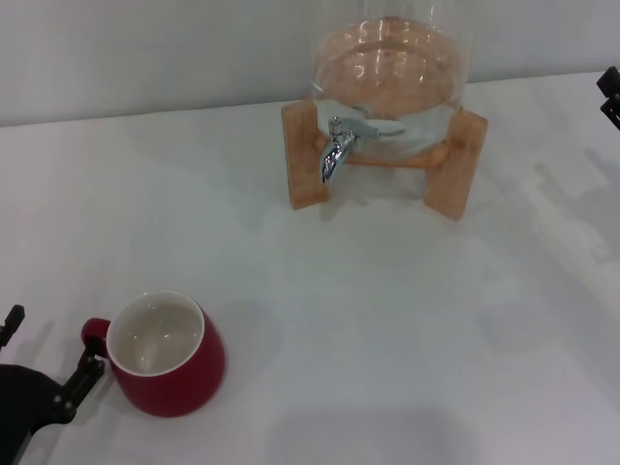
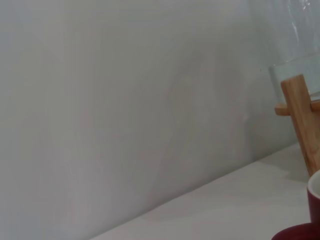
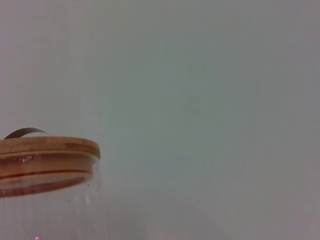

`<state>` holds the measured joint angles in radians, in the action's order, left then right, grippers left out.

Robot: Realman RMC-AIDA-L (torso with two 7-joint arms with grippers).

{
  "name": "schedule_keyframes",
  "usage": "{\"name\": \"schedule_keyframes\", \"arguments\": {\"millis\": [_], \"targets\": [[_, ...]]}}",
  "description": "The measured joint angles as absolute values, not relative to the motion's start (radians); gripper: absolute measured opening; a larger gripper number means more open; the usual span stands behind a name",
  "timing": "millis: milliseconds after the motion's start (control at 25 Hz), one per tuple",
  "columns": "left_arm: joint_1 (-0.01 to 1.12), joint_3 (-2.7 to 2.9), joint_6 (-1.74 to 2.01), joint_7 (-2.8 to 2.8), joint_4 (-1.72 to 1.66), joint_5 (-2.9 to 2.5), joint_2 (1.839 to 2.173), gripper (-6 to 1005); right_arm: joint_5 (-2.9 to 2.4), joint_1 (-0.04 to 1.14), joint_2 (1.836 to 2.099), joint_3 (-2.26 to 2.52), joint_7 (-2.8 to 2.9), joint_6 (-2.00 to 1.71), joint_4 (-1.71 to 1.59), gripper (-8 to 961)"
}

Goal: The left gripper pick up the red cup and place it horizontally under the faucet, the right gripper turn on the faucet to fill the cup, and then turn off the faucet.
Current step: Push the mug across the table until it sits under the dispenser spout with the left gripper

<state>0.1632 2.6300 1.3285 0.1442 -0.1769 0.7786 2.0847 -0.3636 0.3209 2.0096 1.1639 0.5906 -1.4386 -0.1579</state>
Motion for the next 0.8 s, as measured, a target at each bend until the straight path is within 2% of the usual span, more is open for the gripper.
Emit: {"name": "schedule_keyframes", "arguments": {"millis": [800], "targets": [[0.175,2.631,1.324,0.144,-0.175,0.776,2.085,768,-0.364,0.313,2.01,1.166,0.592,-1.451,-0.158,837]]}}
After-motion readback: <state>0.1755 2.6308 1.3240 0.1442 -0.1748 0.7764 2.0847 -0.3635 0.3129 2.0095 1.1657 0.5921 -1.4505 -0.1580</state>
